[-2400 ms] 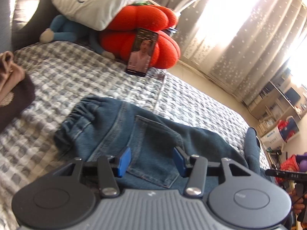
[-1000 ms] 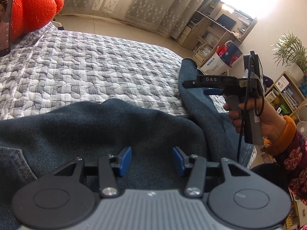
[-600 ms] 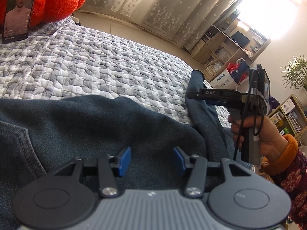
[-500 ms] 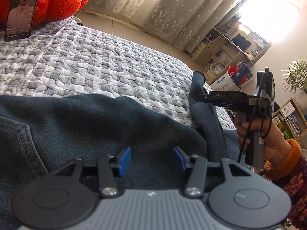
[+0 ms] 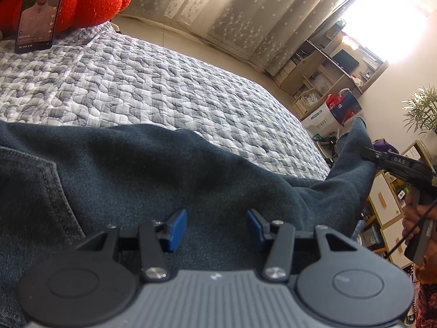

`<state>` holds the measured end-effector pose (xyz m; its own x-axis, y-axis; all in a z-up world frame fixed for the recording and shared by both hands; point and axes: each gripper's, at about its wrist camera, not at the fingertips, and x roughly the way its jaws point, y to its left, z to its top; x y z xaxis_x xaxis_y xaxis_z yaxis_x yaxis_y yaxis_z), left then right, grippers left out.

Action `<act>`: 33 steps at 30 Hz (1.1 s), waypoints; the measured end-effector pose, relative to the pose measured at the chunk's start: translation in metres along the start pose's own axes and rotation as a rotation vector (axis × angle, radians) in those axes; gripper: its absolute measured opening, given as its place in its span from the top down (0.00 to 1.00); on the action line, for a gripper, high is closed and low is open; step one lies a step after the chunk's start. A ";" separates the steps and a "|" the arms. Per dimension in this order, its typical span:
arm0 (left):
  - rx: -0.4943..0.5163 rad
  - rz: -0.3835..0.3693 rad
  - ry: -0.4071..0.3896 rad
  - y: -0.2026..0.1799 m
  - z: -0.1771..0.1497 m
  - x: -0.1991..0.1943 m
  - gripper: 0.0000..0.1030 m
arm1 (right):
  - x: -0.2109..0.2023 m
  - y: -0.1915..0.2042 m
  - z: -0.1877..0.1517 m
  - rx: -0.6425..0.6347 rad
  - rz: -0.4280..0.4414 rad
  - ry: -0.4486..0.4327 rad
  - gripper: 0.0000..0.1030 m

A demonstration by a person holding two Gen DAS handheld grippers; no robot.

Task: Fold clothes

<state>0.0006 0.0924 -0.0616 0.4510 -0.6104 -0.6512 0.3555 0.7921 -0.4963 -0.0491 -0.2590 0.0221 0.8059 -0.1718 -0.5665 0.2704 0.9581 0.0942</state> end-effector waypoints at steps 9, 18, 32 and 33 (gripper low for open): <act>0.003 -0.001 0.014 -0.002 -0.001 0.000 0.51 | 0.000 -0.047 -0.023 0.197 -0.002 0.199 0.90; 0.014 0.026 0.038 -0.004 -0.003 -0.006 0.51 | 0.003 -0.061 -0.028 0.210 -0.042 0.247 0.55; 0.122 0.171 -0.075 -0.015 0.040 -0.009 0.31 | 0.002 -0.009 -0.014 -0.080 0.187 0.211 0.36; 0.135 0.174 -0.074 -0.015 0.044 -0.007 0.29 | 0.006 -0.003 -0.015 -0.094 0.215 0.223 0.36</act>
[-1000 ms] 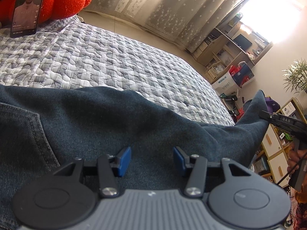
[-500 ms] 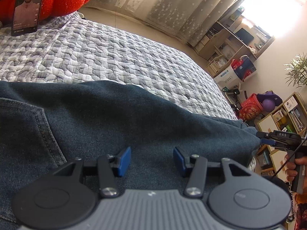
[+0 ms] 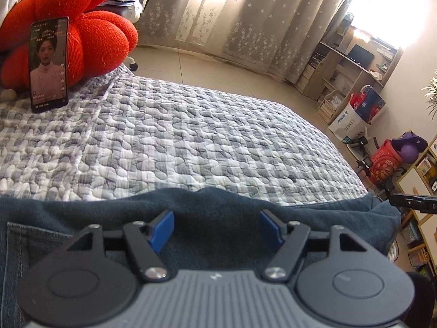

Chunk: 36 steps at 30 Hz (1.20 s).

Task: Fold clothes

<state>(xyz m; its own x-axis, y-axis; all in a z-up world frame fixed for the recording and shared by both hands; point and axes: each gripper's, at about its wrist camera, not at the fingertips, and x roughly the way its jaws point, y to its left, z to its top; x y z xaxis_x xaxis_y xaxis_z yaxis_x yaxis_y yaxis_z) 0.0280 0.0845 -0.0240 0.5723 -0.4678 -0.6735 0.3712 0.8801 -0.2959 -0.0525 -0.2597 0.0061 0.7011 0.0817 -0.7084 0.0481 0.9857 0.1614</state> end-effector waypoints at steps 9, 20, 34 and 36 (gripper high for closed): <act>0.084 0.026 0.000 0.005 0.019 0.020 0.25 | 0.046 0.044 0.015 -0.164 0.220 0.118 0.35; 0.108 -0.043 0.067 0.018 0.034 0.056 0.38 | 0.103 0.080 0.025 -0.263 0.417 0.234 0.35; 0.197 -0.055 0.018 0.000 0.017 0.038 0.93 | 0.123 0.122 0.030 -0.335 0.620 0.249 0.73; 0.203 -0.062 0.013 0.000 0.014 0.030 0.93 | 0.119 0.123 0.028 -0.350 0.641 0.244 0.76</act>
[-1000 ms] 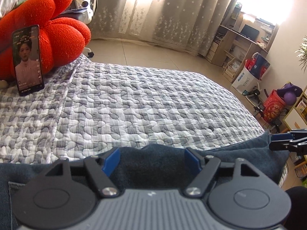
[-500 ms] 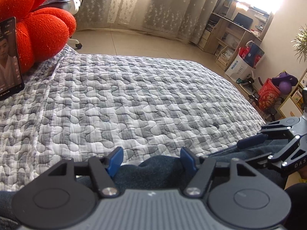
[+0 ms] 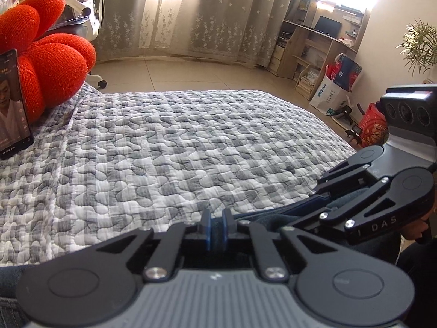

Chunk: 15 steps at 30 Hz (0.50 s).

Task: Fold clothes

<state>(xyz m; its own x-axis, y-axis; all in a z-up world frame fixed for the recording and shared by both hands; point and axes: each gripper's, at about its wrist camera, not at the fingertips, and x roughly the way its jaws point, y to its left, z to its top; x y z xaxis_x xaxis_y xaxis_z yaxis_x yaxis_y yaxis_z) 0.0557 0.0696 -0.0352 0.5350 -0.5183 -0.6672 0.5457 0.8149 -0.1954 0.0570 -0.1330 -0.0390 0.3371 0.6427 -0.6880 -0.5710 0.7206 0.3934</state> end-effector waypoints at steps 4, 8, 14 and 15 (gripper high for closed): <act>0.021 -0.014 0.025 -0.004 -0.008 -0.009 0.93 | -0.003 0.008 -0.005 -0.030 0.039 0.031 0.78; 0.056 -0.018 0.054 -0.010 -0.020 -0.016 0.93 | -0.002 0.018 -0.009 -0.076 0.062 0.067 0.72; 0.048 -0.019 0.065 -0.009 -0.030 -0.021 0.94 | -0.007 -0.002 0.003 0.045 0.113 0.014 0.56; 0.047 -0.018 0.065 -0.009 -0.031 -0.022 0.94 | -0.005 -0.007 0.006 0.089 0.140 0.019 0.56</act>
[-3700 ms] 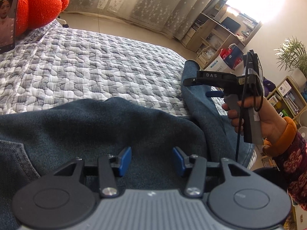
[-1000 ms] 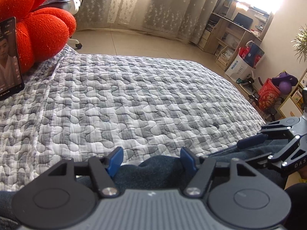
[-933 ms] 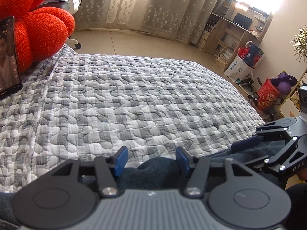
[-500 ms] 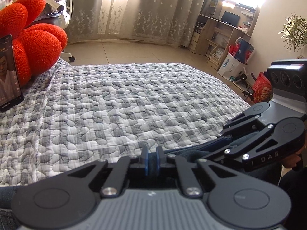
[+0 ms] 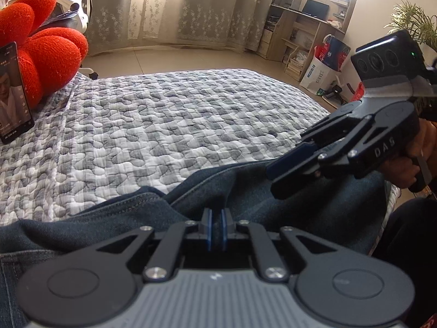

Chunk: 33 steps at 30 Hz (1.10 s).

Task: Fold clothes

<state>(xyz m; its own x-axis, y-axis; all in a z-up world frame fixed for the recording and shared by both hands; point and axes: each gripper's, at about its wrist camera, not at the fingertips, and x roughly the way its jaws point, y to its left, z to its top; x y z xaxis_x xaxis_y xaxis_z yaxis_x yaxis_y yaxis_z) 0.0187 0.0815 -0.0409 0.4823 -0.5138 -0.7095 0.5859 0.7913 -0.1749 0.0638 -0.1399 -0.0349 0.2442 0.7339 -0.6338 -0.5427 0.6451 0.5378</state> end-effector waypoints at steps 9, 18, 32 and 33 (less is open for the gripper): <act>-0.043 -0.010 -0.023 -0.001 -0.015 -0.017 0.93 | 0.035 -0.022 0.010 0.272 0.240 0.081 0.56; -0.100 -0.031 -0.100 0.015 -0.021 -0.046 0.90 | 0.071 -0.022 0.020 0.422 0.363 0.107 0.40; -0.226 0.049 -0.059 0.054 -0.064 -0.047 0.90 | 0.068 -0.003 0.049 0.398 0.415 -0.068 0.49; -0.226 0.049 -0.062 0.054 -0.065 -0.047 0.90 | 0.058 0.001 0.054 0.369 0.411 -0.121 0.49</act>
<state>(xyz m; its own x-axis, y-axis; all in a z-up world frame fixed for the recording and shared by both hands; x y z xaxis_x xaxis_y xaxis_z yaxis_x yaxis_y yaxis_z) -0.0143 0.1701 -0.0616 0.5499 -0.4872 -0.6785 0.4033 0.8662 -0.2951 0.1212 -0.0854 -0.0412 0.1746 0.9456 -0.2746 -0.3009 0.3168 0.8995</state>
